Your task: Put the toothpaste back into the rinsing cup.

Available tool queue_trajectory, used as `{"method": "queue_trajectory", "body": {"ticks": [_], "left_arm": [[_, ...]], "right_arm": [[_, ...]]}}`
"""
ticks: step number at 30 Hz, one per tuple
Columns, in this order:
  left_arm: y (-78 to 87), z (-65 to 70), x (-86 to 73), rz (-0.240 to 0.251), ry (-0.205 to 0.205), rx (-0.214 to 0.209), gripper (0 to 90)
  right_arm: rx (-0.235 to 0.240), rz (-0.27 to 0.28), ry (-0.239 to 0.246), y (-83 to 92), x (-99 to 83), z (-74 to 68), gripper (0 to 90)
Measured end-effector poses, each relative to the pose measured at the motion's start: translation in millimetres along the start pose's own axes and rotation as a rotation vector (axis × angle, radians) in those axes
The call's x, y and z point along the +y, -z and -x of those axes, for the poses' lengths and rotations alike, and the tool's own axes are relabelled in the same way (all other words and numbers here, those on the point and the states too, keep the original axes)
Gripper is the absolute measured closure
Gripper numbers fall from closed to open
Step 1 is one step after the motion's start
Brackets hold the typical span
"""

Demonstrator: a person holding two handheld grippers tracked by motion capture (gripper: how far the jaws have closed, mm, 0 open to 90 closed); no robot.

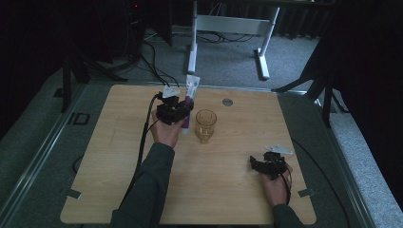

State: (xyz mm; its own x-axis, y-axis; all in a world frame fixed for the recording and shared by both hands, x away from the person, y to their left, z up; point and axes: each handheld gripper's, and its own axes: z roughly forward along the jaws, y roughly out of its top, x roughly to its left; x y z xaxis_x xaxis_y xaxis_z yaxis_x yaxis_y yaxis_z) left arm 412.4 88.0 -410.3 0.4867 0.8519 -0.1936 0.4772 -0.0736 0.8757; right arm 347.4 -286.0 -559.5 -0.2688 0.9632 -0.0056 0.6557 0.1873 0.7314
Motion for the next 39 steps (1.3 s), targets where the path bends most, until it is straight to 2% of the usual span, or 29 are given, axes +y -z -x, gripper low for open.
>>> {"method": "queue_trajectory", "body": {"ticks": [9,17,39], "left_arm": [[-4.5,-0.8,5.7,0.021,0.019,-0.007,71.6],[-8.9,3.2,8.3,0.035,0.009,0.004,71.6],[-17.6,10.9,14.7,0.058,-0.001,-0.010,71.5]], "right_arm": [[0.000,0.000,0.000,0.0,0.0,0.0,20.9],[0.002,0.000,0.003,0.0,0.0,0.0,20.9],[0.004,-0.001,0.003,0.0,0.0,-0.2,20.9]]}}
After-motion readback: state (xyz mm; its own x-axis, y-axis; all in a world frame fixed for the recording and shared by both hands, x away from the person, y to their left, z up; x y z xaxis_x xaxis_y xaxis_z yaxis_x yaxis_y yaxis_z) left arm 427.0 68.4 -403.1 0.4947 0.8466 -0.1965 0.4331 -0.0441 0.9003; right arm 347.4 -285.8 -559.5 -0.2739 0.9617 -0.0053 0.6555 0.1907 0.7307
